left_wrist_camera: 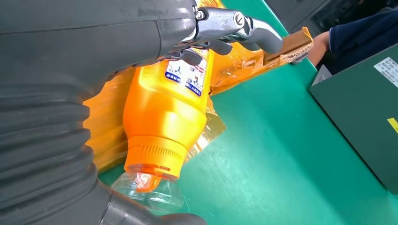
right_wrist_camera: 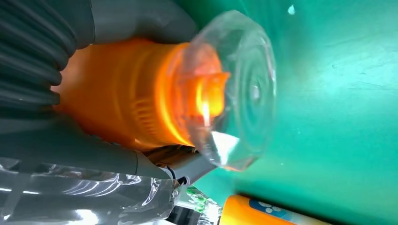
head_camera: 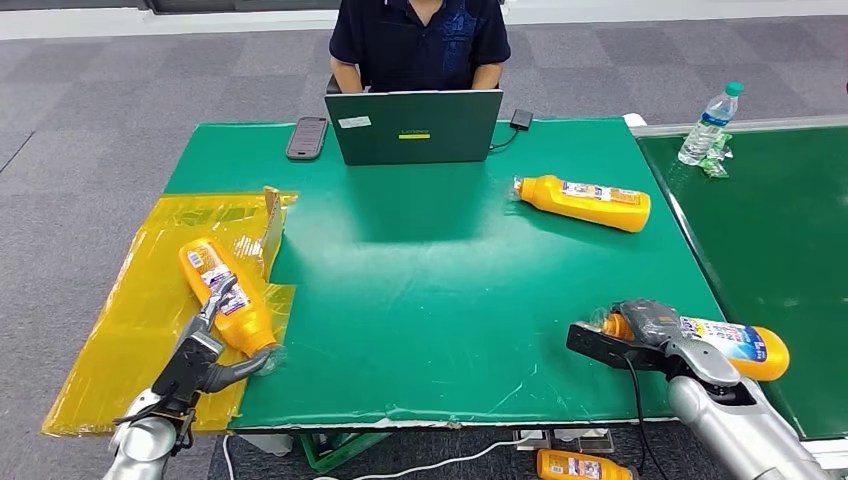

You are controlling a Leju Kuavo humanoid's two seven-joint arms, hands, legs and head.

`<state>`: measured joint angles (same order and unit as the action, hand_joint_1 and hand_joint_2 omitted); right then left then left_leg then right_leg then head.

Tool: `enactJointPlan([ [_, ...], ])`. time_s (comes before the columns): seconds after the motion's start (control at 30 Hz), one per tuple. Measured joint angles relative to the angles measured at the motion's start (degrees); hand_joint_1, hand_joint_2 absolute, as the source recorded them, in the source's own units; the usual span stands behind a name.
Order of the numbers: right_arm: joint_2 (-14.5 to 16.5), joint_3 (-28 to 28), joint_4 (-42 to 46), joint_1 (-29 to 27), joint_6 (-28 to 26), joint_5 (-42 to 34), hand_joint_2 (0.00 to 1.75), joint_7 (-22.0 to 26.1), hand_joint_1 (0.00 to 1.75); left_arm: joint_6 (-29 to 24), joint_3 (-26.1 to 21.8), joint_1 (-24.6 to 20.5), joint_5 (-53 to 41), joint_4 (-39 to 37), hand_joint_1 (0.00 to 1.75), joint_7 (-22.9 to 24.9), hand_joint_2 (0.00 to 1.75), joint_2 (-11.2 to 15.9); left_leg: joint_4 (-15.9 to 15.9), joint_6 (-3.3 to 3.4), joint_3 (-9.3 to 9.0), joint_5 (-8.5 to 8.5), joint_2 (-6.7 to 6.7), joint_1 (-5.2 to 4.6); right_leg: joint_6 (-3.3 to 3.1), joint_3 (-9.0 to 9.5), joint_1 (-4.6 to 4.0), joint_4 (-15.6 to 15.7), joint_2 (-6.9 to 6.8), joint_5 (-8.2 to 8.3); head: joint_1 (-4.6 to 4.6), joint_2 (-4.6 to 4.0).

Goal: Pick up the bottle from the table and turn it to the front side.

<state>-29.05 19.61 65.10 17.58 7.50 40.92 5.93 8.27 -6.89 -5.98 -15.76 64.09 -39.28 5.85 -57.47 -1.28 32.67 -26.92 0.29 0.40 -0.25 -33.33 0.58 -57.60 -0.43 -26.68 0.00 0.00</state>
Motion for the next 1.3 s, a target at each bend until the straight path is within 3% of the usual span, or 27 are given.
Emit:
enactJointPlan([
  [0.53,1.98,0.00,-2.35,1.64,-0.97,0.43,1.75,0.67,1.75,0.02,-0.66,-0.37,-0.24,-0.60,0.00,-0.06,1.75,-0.18,0.00,0.01,-0.06,-0.01,0.04,0.00,0.02,0.02,-0.01,0.01,0.04,0.02,0.00,0.00],
  [0.7,2.75,-0.02,-3.00,2.55,-2.48,-1.32,1.75,3.64,1.75,0.09,-0.66,-0.64,-0.34,-0.74,0.00,-0.23,1.75,-0.34,0.00,0.01,0.00,0.00,0.06,0.00,0.03,0.00,0.00,0.01,0.06,0.04,0.01,0.01],
  [0.87,6.03,-0.20,-5.25,9.35,-3.85,-8.16,1.75,9.44,1.75,0.65,-0.56,-2.73,-0.11,-2.29,0.00,-0.75,1.75,-0.93,0.00,-0.02,0.03,0.11,0.32,-0.01,0.06,-0.18,0.01,0.00,0.35,0.19,0.00,0.00],
  [1.07,8.80,-0.20,-7.32,13.95,-4.94,-11.20,1.75,11.09,1.75,0.69,0.11,-3.44,1.18,-3.56,0.00,-0.89,1.75,-1.28,0.00,0.00,0.17,0.20,0.10,-0.01,0.07,-0.22,-0.01,-0.02,0.17,0.21,0.01,0.00],
  [1.3,15.42,-0.20,-9.00,20.12,-6.95,-12.98,1.75,9.40,1.75,0.83,2.31,-5.81,1.53,-5.81,0.00,-0.89,1.75,-2.27,0.00,-0.01,0.23,0.21,0.16,-0.01,0.07,-0.33,-0.01,-0.02,0.26,0.21,0.00,0.01],
])
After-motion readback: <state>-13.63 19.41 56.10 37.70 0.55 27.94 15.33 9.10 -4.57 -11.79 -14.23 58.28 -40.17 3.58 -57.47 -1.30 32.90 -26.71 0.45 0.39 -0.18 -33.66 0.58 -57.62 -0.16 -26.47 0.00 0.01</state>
